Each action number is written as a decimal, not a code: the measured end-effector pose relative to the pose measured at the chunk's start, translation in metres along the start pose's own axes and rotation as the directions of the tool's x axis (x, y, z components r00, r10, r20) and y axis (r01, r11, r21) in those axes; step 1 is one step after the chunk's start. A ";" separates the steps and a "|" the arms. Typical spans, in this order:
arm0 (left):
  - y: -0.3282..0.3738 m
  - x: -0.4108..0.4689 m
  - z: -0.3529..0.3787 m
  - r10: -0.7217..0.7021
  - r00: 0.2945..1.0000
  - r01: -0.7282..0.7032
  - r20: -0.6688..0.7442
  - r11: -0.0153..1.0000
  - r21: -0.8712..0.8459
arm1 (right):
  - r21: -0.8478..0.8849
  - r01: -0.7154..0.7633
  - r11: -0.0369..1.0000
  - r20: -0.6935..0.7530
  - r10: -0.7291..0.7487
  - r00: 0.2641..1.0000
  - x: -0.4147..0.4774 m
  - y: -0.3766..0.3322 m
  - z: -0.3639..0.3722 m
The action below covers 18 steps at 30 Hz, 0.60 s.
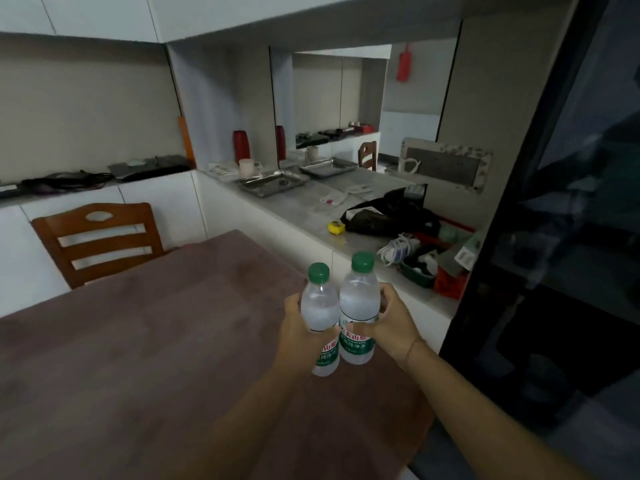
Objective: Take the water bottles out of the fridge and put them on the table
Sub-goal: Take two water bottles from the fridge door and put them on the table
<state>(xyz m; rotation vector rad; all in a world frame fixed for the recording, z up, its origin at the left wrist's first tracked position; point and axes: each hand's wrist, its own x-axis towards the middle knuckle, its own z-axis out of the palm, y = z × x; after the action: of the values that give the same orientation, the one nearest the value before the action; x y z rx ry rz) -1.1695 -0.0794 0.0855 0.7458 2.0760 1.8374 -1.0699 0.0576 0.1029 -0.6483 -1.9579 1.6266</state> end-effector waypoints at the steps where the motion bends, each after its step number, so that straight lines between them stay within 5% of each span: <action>1: -0.005 0.013 0.002 -0.005 1.000 0.005 -0.013 1.000 0.004 | -0.002 -0.006 1.000 0.007 0.006 1.000 0.015 0.006 0.001; 18: -0.092 0.164 0.040 -0.074 0.983 0.098 -0.169 0.985 0.139 | -0.118 -0.069 0.991 0.191 0.091 0.977 0.207 0.111 0.031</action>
<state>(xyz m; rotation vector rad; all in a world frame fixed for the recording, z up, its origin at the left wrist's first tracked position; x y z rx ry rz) -1.3031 0.0370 0.0114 0.5451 2.3288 1.7671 -1.2420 0.1875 0.0052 -0.6379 -2.2019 1.6958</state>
